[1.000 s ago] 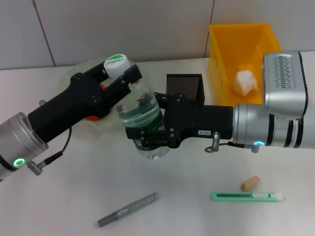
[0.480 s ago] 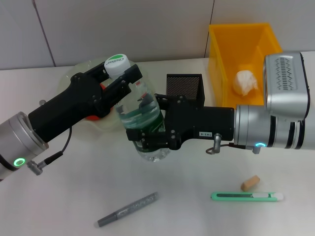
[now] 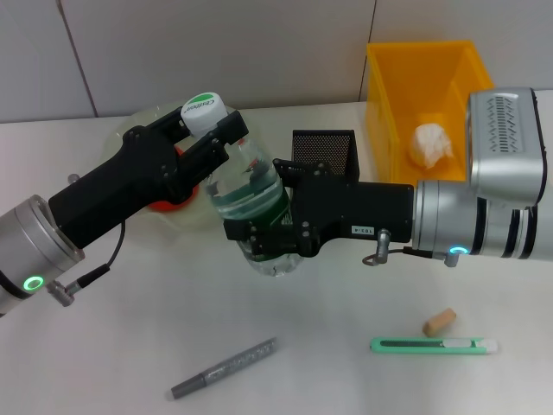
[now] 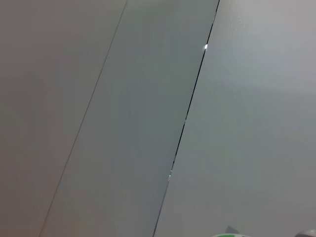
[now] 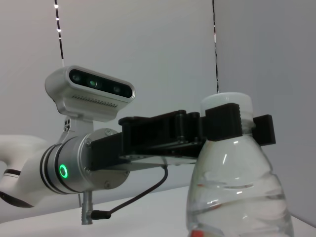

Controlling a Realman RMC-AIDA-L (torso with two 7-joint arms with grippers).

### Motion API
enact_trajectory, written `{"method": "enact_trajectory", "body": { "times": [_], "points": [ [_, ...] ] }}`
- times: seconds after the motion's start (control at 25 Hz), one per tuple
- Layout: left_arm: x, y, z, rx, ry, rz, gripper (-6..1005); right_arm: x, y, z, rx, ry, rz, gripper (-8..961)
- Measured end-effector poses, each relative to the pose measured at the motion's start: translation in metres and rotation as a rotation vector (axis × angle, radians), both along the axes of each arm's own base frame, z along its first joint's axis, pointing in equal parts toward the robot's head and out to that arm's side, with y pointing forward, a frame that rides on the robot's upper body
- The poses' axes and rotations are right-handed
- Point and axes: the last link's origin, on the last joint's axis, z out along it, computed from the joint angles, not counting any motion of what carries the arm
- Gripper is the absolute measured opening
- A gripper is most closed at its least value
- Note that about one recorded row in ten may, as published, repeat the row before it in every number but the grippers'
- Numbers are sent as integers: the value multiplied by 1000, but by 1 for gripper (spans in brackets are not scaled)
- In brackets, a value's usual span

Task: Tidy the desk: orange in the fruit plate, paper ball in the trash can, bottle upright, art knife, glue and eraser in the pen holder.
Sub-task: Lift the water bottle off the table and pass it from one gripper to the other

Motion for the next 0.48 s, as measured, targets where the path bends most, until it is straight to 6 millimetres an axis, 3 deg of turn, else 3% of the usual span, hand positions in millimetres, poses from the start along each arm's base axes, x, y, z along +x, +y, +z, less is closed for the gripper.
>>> {"method": "enact_trajectory", "body": {
  "times": [0.48],
  "points": [
    [0,1,-1,-2,3,-1,438,1,2,-1,7,-14,-8,770]
  ]
}}
